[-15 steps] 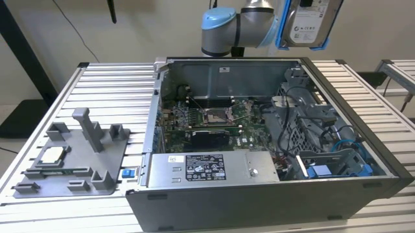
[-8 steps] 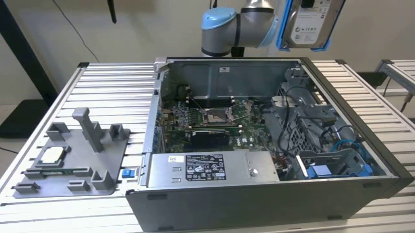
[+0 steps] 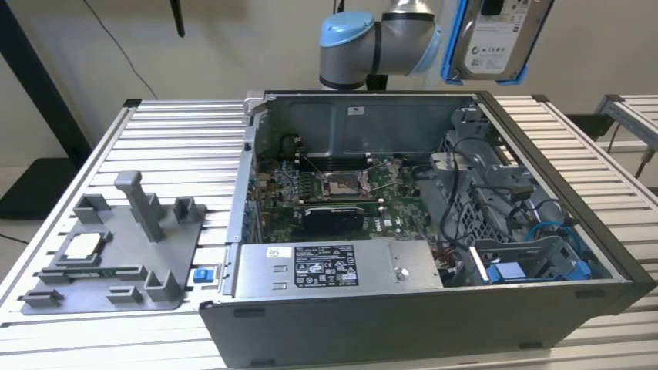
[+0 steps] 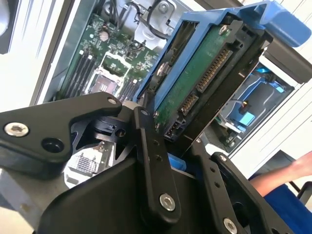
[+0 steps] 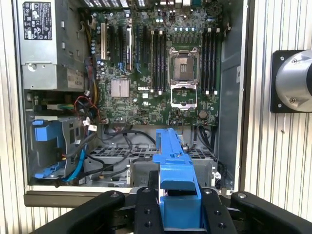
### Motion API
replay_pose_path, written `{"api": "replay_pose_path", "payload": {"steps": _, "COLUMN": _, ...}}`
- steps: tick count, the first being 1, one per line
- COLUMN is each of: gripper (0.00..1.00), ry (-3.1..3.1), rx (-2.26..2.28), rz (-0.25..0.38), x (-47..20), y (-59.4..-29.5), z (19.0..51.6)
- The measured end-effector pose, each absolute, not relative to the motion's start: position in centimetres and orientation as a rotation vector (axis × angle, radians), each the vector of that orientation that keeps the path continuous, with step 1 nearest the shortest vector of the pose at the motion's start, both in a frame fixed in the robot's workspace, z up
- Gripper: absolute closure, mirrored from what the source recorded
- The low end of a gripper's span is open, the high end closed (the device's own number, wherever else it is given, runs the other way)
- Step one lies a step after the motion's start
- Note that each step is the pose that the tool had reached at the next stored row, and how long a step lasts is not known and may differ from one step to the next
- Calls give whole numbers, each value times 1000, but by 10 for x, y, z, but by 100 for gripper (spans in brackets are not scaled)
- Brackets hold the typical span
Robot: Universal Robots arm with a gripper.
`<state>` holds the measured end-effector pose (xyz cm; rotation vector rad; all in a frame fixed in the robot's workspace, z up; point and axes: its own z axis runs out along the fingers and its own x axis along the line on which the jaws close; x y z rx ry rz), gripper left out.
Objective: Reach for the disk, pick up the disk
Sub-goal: 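Pick up the disk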
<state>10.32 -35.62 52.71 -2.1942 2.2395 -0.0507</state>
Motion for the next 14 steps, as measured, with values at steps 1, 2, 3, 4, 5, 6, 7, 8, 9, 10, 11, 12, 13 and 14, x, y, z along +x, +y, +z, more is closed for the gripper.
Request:
{"api": "replay_pose_path", "payload": {"steps": 1, "gripper": 100, "ry": 2240, "rx": -2194, "rz": -51, "x": 103, "y": -357, "z": 527}}
{"api": "replay_pose_path", "payload": {"steps": 2, "gripper": 100, "ry": 2240, "rx": -2194, "rz": -51, "x": 103, "y": -359, "z": 527}}
{"api": "replay_pose_path", "payload": {"steps": 3, "gripper": 100, "ry": 2240, "rx": -2194, "rz": -51, "x": 103, "y": -360, "z": 527}}
{"api": "replay_pose_path", "payload": {"steps": 4, "gripper": 100, "ry": 2240, "rx": -2194, "rz": -50, "x": 103, "y": -361, "z": 527}}
{"api": "replay_pose_path", "payload": {"steps": 5, "gripper": 100, "ry": 2240, "rx": -2194, "rz": -50, "x": 103, "y": -362, "z": 527}}
{"api": "replay_pose_path", "payload": {"steps": 6, "gripper": 100, "ry": 2240, "rx": -2194, "rz": -50, "x": 103, "y": -363, "z": 527}}
{"api": "replay_pose_path", "payload": {"steps": 7, "gripper": 100, "ry": 2240, "rx": -2194, "rz": -50, "x": 103, "y": -364, "z": 527}}
{"api": "replay_pose_path", "payload": {"steps": 8, "gripper": 100, "ry": 2240, "rx": -2194, "rz": -50, "x": 103, "y": -365, "z": 527}}
{"api": "replay_pose_path", "payload": {"steps": 9, "gripper": 100, "ry": 2240, "rx": -2194, "rz": -50, "x": 103, "y": -366, "z": 527}}
{"api": "replay_pose_path", "payload": {"steps": 10, "gripper": 100, "ry": 2240, "rx": -2194, "rz": -50, "x": 103, "y": -367, "z": 527}}
{"api": "replay_pose_path", "payload": {"steps": 11, "gripper": 100, "ry": 2240, "rx": -2194, "rz": -50, "x": 103, "y": -368, "z": 527}}
{"api": "replay_pose_path", "payload": {"steps": 12, "gripper": 100, "ry": 2240, "rx": -2194, "rz": -50, "x": 103, "y": -370, "z": 527}}
{"api": "replay_pose_path", "payload": {"steps": 13, "gripper": 100, "ry": 2240, "rx": -2194, "rz": -50, "x": 103, "y": -371, "z": 527}}
{"api": "replay_pose_path", "payload": {"steps": 14, "gripper": 100, "ry": 2240, "rx": -2194, "rz": -50, "x": 103, "y": -372, "z": 527}}
